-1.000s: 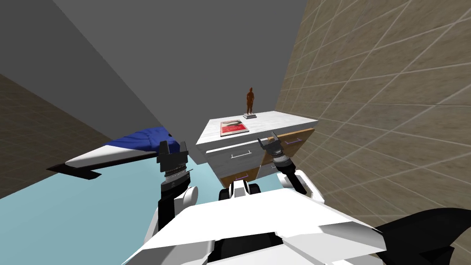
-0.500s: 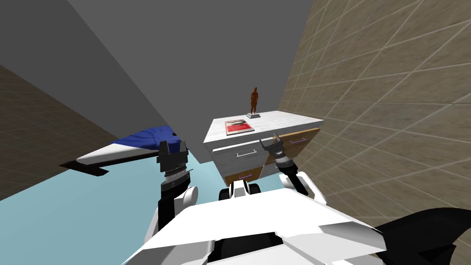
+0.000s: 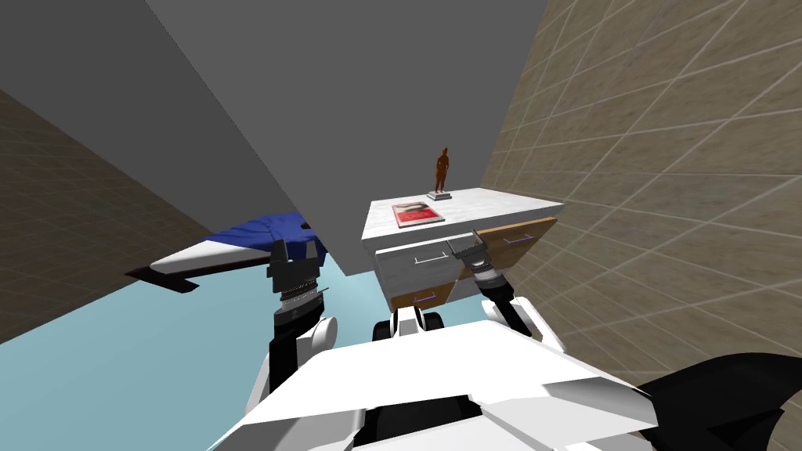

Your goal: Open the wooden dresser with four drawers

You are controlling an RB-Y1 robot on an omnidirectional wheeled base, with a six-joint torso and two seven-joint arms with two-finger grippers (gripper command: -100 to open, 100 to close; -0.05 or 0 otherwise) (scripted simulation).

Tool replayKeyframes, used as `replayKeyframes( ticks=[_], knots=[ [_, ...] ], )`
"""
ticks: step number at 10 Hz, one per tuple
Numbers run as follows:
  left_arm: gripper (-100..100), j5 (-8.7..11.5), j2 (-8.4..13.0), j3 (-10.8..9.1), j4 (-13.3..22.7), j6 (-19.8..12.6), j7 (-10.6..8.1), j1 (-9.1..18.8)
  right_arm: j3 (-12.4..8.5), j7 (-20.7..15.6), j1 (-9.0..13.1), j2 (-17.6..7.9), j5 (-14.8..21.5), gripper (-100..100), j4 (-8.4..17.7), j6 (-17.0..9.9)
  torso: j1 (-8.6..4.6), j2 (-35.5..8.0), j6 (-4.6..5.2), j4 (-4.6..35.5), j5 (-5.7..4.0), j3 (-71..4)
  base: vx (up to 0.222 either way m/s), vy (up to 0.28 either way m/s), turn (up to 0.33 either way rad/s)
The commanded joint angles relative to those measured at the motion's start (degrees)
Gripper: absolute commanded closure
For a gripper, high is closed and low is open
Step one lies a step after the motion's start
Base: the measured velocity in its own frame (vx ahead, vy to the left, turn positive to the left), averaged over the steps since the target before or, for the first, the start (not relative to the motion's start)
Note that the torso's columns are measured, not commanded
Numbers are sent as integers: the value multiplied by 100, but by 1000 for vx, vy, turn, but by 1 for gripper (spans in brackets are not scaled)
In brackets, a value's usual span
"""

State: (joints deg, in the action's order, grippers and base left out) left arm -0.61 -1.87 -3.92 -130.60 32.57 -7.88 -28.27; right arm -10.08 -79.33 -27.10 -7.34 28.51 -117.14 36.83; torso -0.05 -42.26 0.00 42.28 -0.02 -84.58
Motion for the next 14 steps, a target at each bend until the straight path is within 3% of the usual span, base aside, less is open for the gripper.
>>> replayKeyframes(
  ticks=[1,14],
  knots=[
    [0,0,0,0,0,0,0,0,-167,-450,-45,32,154,-100,118,64,7,3,0,-1,2,-3,-8,107,37],
    [0,0,0,0,0,0,0,0,-1000,-2286,-278,-16,804,-100,669,378,1,-2,0,0,1,1,-6,91,32]
  ],
)
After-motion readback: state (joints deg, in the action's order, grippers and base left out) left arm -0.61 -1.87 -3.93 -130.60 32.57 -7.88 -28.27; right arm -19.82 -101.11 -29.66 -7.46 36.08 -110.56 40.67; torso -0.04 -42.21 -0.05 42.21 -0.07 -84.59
